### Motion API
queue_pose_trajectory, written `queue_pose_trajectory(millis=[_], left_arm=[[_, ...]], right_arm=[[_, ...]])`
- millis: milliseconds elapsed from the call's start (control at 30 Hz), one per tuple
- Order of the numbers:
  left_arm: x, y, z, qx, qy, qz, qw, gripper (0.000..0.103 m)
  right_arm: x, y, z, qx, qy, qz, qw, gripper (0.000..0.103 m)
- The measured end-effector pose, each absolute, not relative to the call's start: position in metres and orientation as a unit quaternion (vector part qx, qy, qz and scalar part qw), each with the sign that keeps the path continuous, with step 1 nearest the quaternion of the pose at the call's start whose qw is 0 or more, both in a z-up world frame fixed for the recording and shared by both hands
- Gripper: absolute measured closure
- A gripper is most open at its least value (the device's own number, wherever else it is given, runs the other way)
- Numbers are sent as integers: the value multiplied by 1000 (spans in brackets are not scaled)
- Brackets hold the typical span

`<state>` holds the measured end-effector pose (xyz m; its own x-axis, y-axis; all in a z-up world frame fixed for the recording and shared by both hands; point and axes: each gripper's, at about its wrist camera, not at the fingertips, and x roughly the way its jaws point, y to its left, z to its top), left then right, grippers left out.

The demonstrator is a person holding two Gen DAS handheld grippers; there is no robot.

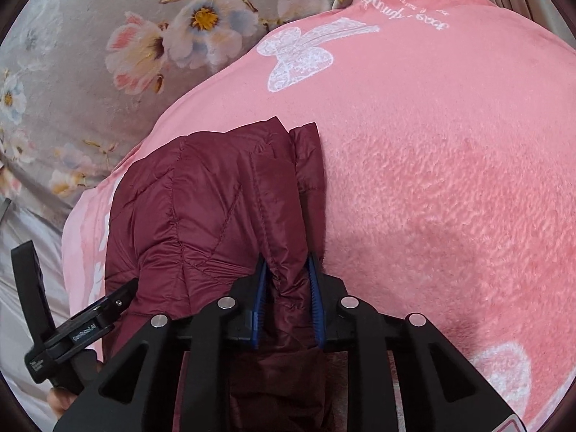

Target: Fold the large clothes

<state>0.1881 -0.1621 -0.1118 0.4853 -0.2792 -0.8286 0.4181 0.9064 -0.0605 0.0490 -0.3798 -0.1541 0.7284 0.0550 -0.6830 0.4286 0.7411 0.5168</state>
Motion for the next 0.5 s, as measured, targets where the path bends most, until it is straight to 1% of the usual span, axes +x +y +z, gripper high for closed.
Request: queue_pose_trajectory(millis=[167, 300, 400, 500], left_arm=[[183, -166, -113, 91, 451, -194, 866, 5], [182, -167, -113, 92, 446, -191, 869, 5], [182, -166, -114, 89, 447, -191, 869, 5], [182, -166, -114, 90, 445, -191, 870, 5]], right_arm=[[20, -369, -120, 324, 314, -138, 882, 83], [13, -350, -105, 270, 318, -154, 896, 83], [28, -338, -118, 236, 352, -159, 892, 84], [36, -340, -137, 246, 368, -153, 883, 85]])
